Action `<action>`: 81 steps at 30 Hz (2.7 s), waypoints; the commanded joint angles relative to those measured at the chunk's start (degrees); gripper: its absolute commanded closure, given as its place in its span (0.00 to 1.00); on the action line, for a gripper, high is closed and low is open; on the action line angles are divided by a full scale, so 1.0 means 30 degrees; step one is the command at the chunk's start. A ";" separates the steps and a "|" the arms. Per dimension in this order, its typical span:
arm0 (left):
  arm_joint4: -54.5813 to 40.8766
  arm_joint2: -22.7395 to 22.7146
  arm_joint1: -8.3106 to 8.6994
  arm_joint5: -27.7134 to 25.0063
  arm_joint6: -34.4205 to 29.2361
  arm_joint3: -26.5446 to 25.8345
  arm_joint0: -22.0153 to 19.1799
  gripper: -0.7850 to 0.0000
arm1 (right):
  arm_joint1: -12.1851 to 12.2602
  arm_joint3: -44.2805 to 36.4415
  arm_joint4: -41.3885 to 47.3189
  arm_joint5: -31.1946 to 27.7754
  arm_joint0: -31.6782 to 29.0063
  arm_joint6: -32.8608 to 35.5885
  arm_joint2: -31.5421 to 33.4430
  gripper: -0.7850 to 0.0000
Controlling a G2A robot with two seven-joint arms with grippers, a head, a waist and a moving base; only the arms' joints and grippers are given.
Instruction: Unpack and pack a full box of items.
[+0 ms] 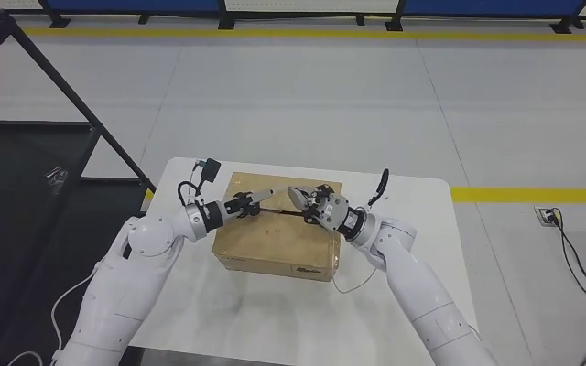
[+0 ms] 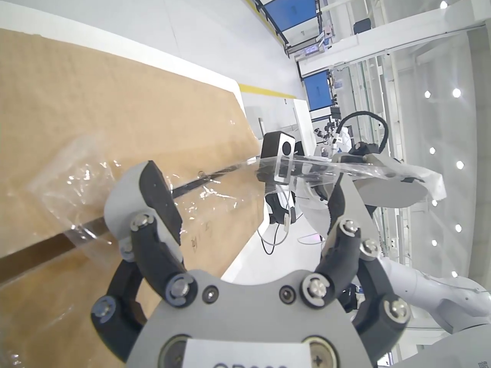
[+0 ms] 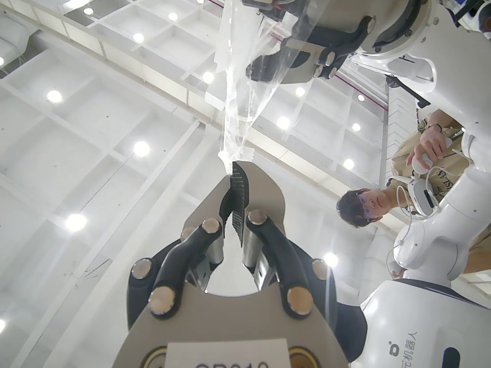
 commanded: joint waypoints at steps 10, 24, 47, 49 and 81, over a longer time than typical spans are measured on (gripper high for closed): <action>-0.0243 0.0136 -0.0116 -0.0115 0.0372 0.0388 -0.0133 0.00 | 0.0009 0.0736 0.0264 -0.0098 0.0229 0.0051 0.0392 1.00; -0.0223 0.0532 -0.0294 -0.0080 0.0444 0.0914 -0.0440 0.00 | 0.0095 0.0420 0.0533 0.0176 -0.0217 -0.0385 0.0825 0.00; -0.0114 0.0799 -0.0468 -0.0171 0.0320 0.1528 -0.0630 0.00 | 0.0246 0.0092 0.0751 0.0719 -0.0764 -0.1513 0.1331 0.00; -0.0103 0.0799 -0.0476 -0.0149 0.0307 0.1568 -0.0638 0.00 | 0.0269 0.0066 0.0780 0.0730 -0.0868 -0.1640 0.1404 0.00; 0.0165 0.0970 -0.0607 0.0019 0.0020 0.1486 -0.0545 0.00 | 0.1088 -0.2984 -0.3021 -0.0265 -0.2405 -0.0948 0.2040 0.00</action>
